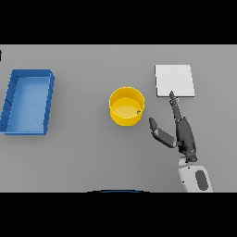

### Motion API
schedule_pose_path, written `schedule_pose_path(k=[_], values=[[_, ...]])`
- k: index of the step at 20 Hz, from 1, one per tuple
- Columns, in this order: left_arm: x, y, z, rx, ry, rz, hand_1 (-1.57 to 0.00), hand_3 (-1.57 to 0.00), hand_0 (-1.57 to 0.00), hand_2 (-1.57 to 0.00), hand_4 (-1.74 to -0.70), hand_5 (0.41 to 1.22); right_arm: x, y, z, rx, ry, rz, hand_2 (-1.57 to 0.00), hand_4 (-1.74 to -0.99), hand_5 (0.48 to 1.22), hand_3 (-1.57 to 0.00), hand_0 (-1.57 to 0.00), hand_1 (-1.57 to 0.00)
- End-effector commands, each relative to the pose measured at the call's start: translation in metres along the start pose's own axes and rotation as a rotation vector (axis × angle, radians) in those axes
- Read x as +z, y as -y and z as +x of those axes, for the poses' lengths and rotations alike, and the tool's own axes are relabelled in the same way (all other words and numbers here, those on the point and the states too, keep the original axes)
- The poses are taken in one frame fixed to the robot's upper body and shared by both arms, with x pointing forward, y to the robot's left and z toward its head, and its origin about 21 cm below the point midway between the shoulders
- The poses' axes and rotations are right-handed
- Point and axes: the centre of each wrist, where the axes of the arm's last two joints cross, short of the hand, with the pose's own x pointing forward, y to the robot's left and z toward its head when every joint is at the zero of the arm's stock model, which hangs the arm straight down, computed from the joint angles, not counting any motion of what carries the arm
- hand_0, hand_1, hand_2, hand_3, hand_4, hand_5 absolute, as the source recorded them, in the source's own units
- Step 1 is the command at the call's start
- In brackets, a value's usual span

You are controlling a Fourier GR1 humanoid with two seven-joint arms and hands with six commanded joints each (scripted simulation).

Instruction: Pick up the red beaker and tilt it to pour out 1 green nut into yellow bowl. Pick up the yellow bowl and place it on the metallic measuring scale.

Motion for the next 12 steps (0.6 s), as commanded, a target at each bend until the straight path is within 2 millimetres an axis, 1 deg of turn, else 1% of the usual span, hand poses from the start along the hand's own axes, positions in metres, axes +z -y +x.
schedule_pose_path(k=[1, 2, 3, 6, 7, 8, 9, 11, 12], values=[[0.001, 0.009, -0.004, 0.05, -0.048, -0.006, -1.57, -1.47, -1.57, -1.57, -1.74, 1.221, -0.002, 0.001, 0.0, 0.016, -0.009, -0.002, 0.0, -1.047, 0.651, 0.0, 0.0, 0.0], [0.003, 0.016, -0.012, 0.093, -0.073, -0.01, -1.57, -1.47, -1.57, -1.57, -1.74, 1.221, -0.001, 0.003, 0.0, 0.033, -0.014, -0.008, 0.0, -1.048, 0.651, 0.0, 0.0, 0.0], [0.005, 0.018, -0.022, 0.146, -0.084, 0.0, -1.57, -1.47, -1.57, -1.57, -1.74, 1.221, 0.001, 0.005, -0.001, 0.049, -0.02, -0.009, 0.0, -1.052, 0.648, 0.0, 0.0, 0.0], [0.015, 0.036, -0.038, 0.218, -0.138, -0.001, -1.57, -1.48, -1.57, -1.57, -1.74, 1.221, 0.002, 0.008, 0.0, 0.045, -0.015, 0.002, 0.0, -1.041, 0.65, 0.0, 0.0, 0.0], [0.02, 0.042, -0.045, 0.245, -0.166, -0.002, -1.57, -1.46, -1.57, -1.57, -1.74, 1.221, -0.002, 0.005, 0.001, 0.048, -0.015, 0.004, 0.0, -1.035, 0.65, 0.0, 0.0, 0.0], [0.027, 0.051, -0.048, 0.272, -0.186, -0.002, -1.57, -1.45, -1.57, -1.57, -1.74, 1.221, -0.002, 0.005, 0.002, 0.041, -0.014, 0.008, 0.0, -1.026, 0.648, 0.0, 0.0, 0.0], [0.034, 0.057, -0.053, 0.294, -0.178, 0.002, -1.57, -1.44, -1.57, -1.57, -1.74, 1.221, -0.004, 0.006, 0.001, 0.059, -0.03, 0.002, 0.0, -1.02, 0.645, 0.0, 0.0, 0.0], [0.048, 0.067, -0.06, 0.319, -0.172, 0.007, -1.57, -1.45, -1.57, -1.57, -1.74, 1.221, 0.0, 0.004, -0.003, 0.047, -0.026, 0.008, 0.0, -1.02, 0.646, 0.0, 0.0, 0.0], [0.056, 0.073, -0.064, 0.34, -0.187, 0.009, -1.57, -1.45, -1.57, -1.57, -1.74, 1.221, 0.002, 0.01, -0.006, 0.04, -0.028, 0.006, 0.0, -1.015, 0.646, 0.0, 0.0, 0.0]])
